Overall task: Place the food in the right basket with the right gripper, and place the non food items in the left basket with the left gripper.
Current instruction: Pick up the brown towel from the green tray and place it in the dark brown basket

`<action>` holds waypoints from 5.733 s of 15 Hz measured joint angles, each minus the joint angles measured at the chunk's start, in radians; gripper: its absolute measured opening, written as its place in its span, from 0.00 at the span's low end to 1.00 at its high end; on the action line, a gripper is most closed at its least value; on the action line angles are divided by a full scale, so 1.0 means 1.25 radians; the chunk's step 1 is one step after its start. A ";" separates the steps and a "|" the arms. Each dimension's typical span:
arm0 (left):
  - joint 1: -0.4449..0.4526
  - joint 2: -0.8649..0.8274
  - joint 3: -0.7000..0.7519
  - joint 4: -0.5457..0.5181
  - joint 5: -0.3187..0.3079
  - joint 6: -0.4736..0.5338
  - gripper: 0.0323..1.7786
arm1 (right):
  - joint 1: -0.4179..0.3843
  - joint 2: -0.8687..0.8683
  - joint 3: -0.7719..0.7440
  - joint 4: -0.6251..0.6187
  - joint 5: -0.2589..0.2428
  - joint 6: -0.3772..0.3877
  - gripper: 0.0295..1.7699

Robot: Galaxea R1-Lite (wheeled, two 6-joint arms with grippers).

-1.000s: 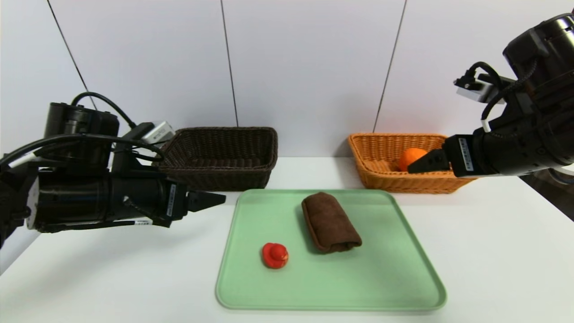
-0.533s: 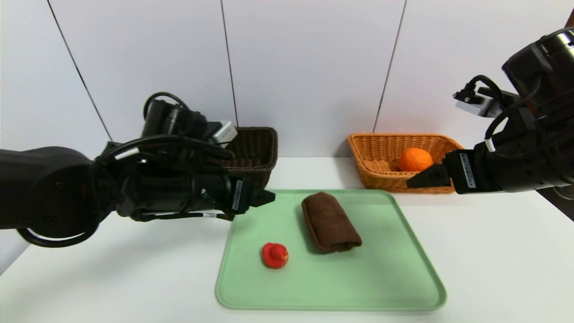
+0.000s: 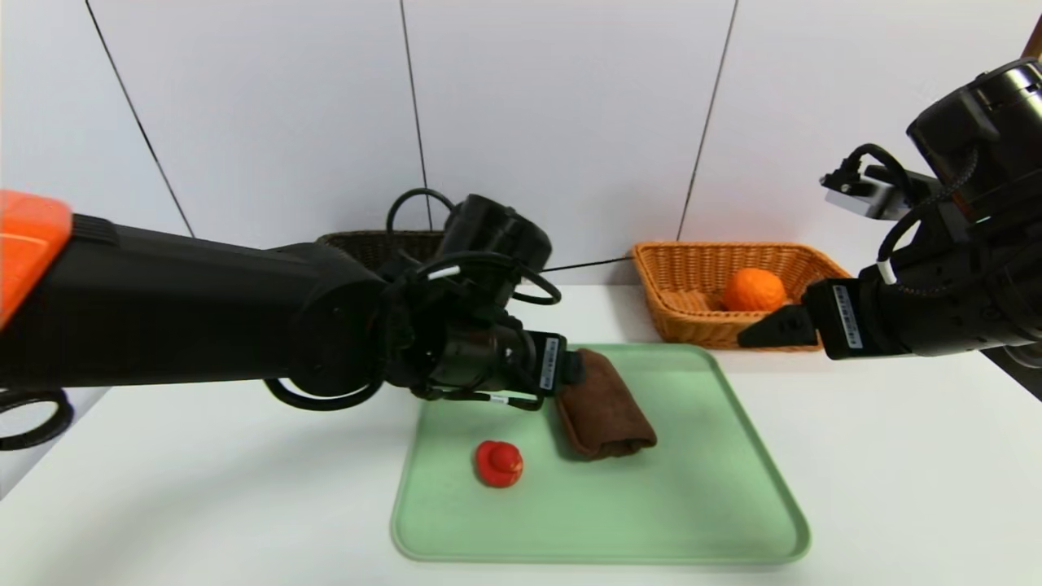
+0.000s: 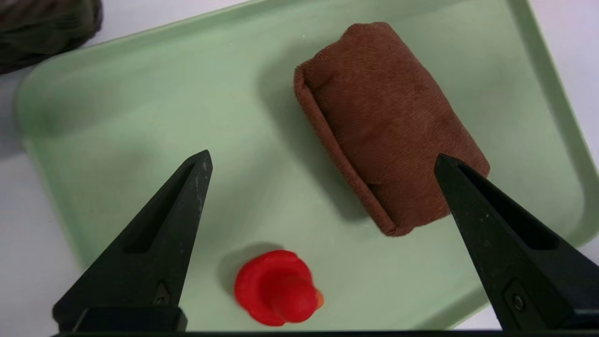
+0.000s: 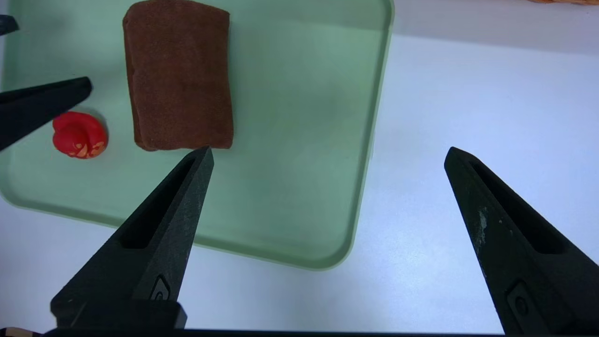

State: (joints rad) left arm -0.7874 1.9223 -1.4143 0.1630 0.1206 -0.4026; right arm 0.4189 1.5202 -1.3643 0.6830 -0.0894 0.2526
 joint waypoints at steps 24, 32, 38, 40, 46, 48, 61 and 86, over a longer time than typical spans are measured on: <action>-0.116 0.318 -0.450 0.308 0.220 -0.169 0.95 | -0.019 -0.010 0.054 -0.045 -0.001 0.001 0.96; -0.116 0.320 -0.449 0.308 0.236 -0.164 0.44 | -0.019 -0.011 0.053 -0.045 -0.001 0.000 0.96; -0.105 0.284 -0.448 0.315 0.236 -0.162 0.27 | -0.019 -0.015 0.058 -0.044 0.000 0.001 0.96; -0.089 0.259 -0.448 0.315 0.236 -0.161 0.27 | -0.019 -0.017 0.058 -0.045 0.002 0.001 0.96; -0.003 0.159 -0.448 0.308 0.232 -0.103 0.27 | -0.019 -0.021 0.060 -0.045 0.002 -0.001 0.96; 0.041 0.137 -0.448 0.297 0.232 -0.070 0.27 | -0.019 -0.022 0.060 -0.045 0.002 0.000 0.96; 0.347 0.120 -0.448 0.154 0.031 0.383 0.27 | -0.019 -0.025 0.089 -0.046 0.002 -0.001 0.96; 0.485 0.226 -0.448 0.157 -0.198 0.963 0.80 | -0.019 -0.017 0.113 -0.071 0.002 0.000 0.96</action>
State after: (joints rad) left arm -0.1809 2.2053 -1.9743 0.3591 -0.1264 0.8013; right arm 0.3953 1.4985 -1.2228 0.5936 -0.0874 0.2526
